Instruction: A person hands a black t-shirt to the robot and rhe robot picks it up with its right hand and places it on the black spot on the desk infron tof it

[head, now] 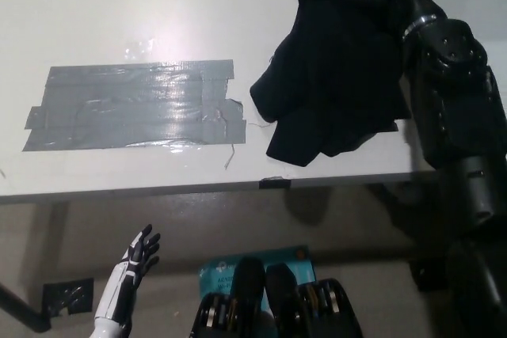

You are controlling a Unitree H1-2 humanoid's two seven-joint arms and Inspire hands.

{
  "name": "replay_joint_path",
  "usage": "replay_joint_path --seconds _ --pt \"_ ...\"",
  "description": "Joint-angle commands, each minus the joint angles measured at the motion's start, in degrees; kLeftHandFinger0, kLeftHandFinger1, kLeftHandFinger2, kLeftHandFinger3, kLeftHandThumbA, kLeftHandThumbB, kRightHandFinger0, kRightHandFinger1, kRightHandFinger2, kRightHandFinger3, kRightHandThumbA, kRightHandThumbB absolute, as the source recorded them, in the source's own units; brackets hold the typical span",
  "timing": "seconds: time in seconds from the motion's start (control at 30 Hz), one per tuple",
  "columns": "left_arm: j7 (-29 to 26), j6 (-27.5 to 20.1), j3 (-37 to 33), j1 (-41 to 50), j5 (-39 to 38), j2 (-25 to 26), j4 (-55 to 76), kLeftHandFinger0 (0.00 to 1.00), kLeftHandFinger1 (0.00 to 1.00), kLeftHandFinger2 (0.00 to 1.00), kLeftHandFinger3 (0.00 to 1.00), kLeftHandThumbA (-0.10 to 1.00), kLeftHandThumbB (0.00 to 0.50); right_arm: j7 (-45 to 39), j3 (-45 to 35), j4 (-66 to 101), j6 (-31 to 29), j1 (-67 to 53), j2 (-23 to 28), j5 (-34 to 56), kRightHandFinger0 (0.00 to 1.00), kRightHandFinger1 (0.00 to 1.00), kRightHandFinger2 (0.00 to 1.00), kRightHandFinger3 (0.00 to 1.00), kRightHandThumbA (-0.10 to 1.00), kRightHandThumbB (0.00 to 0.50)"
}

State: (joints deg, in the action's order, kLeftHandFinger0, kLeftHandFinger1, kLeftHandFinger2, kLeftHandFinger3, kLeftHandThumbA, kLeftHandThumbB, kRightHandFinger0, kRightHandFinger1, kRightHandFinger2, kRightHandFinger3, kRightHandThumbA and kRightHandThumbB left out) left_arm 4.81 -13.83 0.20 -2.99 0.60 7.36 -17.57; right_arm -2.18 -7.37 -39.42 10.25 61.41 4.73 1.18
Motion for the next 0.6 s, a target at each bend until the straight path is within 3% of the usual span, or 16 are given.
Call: replay_joint_path --seconds 0.0,0.03,0.07,0.13,0.17,0.3,0.57 --pt "0.75 -1.78 -0.49 -1.14 0.19 0.71 1.02 1.0 1.0 1.0 1.0 1.0 0.5 3.22 1.77 -3.29 1.31 6.1 0.8 -2.21 0.52 0.68 0.86 0.95 0.18 0.375" --pt "0.69 -1.7 -0.5 -1.15 0.28 0.7 1.08 1.0 1.0 1.0 1.0 1.0 0.5 3.7 2.44 -3.77 2.17 6.29 0.92 -3.06 0.35 0.52 0.66 0.77 0.12 0.376" --pt "0.6 -1.83 -0.5 -1.13 0.43 0.74 1.13 1.0 1.0 1.0 1.0 1.0 0.5 3.86 3.28 -3.88 2.39 6.06 1.03 -3.88 0.1 0.43 0.69 0.69 -0.04 0.338" --pt "0.48 -1.97 -0.5 -1.16 0.7 0.91 1.25 1.0 1.0 1.0 1.0 1.0 0.5 3.77 4.72 -3.75 2.77 5.38 1.22 -4.9 0.02 0.45 0.76 0.69 -0.1 0.297" --pt "0.77 -1.24 -0.48 -1.25 0.4 1.04 1.5 1.0 1.0 1.0 1.0 1.0 0.5 3.08 5.8 -4.19 2.06 4.69 1.69 -5.48 0.03 0.54 0.85 0.74 -0.1 0.266" --pt "0.98 -0.98 -0.47 -1.55 0.3 1.24 1.46 1.0 1.0 1.0 1.0 1.0 0.5 1.76 7.67 -3.61 2.01 3.45 2.77 -5.81 0.11 0.66 0.96 0.95 -0.1 0.216" --pt "0.87 -1.48 -0.42 -1.57 0.08 1.18 0.92 1.0 1.0 1.0 1.0 1.0 0.5 1.35 9.79 -0.69 1.12 2.98 4.61 -7.17 0.31 0.79 1.0 1.0 -0.1 0.182"
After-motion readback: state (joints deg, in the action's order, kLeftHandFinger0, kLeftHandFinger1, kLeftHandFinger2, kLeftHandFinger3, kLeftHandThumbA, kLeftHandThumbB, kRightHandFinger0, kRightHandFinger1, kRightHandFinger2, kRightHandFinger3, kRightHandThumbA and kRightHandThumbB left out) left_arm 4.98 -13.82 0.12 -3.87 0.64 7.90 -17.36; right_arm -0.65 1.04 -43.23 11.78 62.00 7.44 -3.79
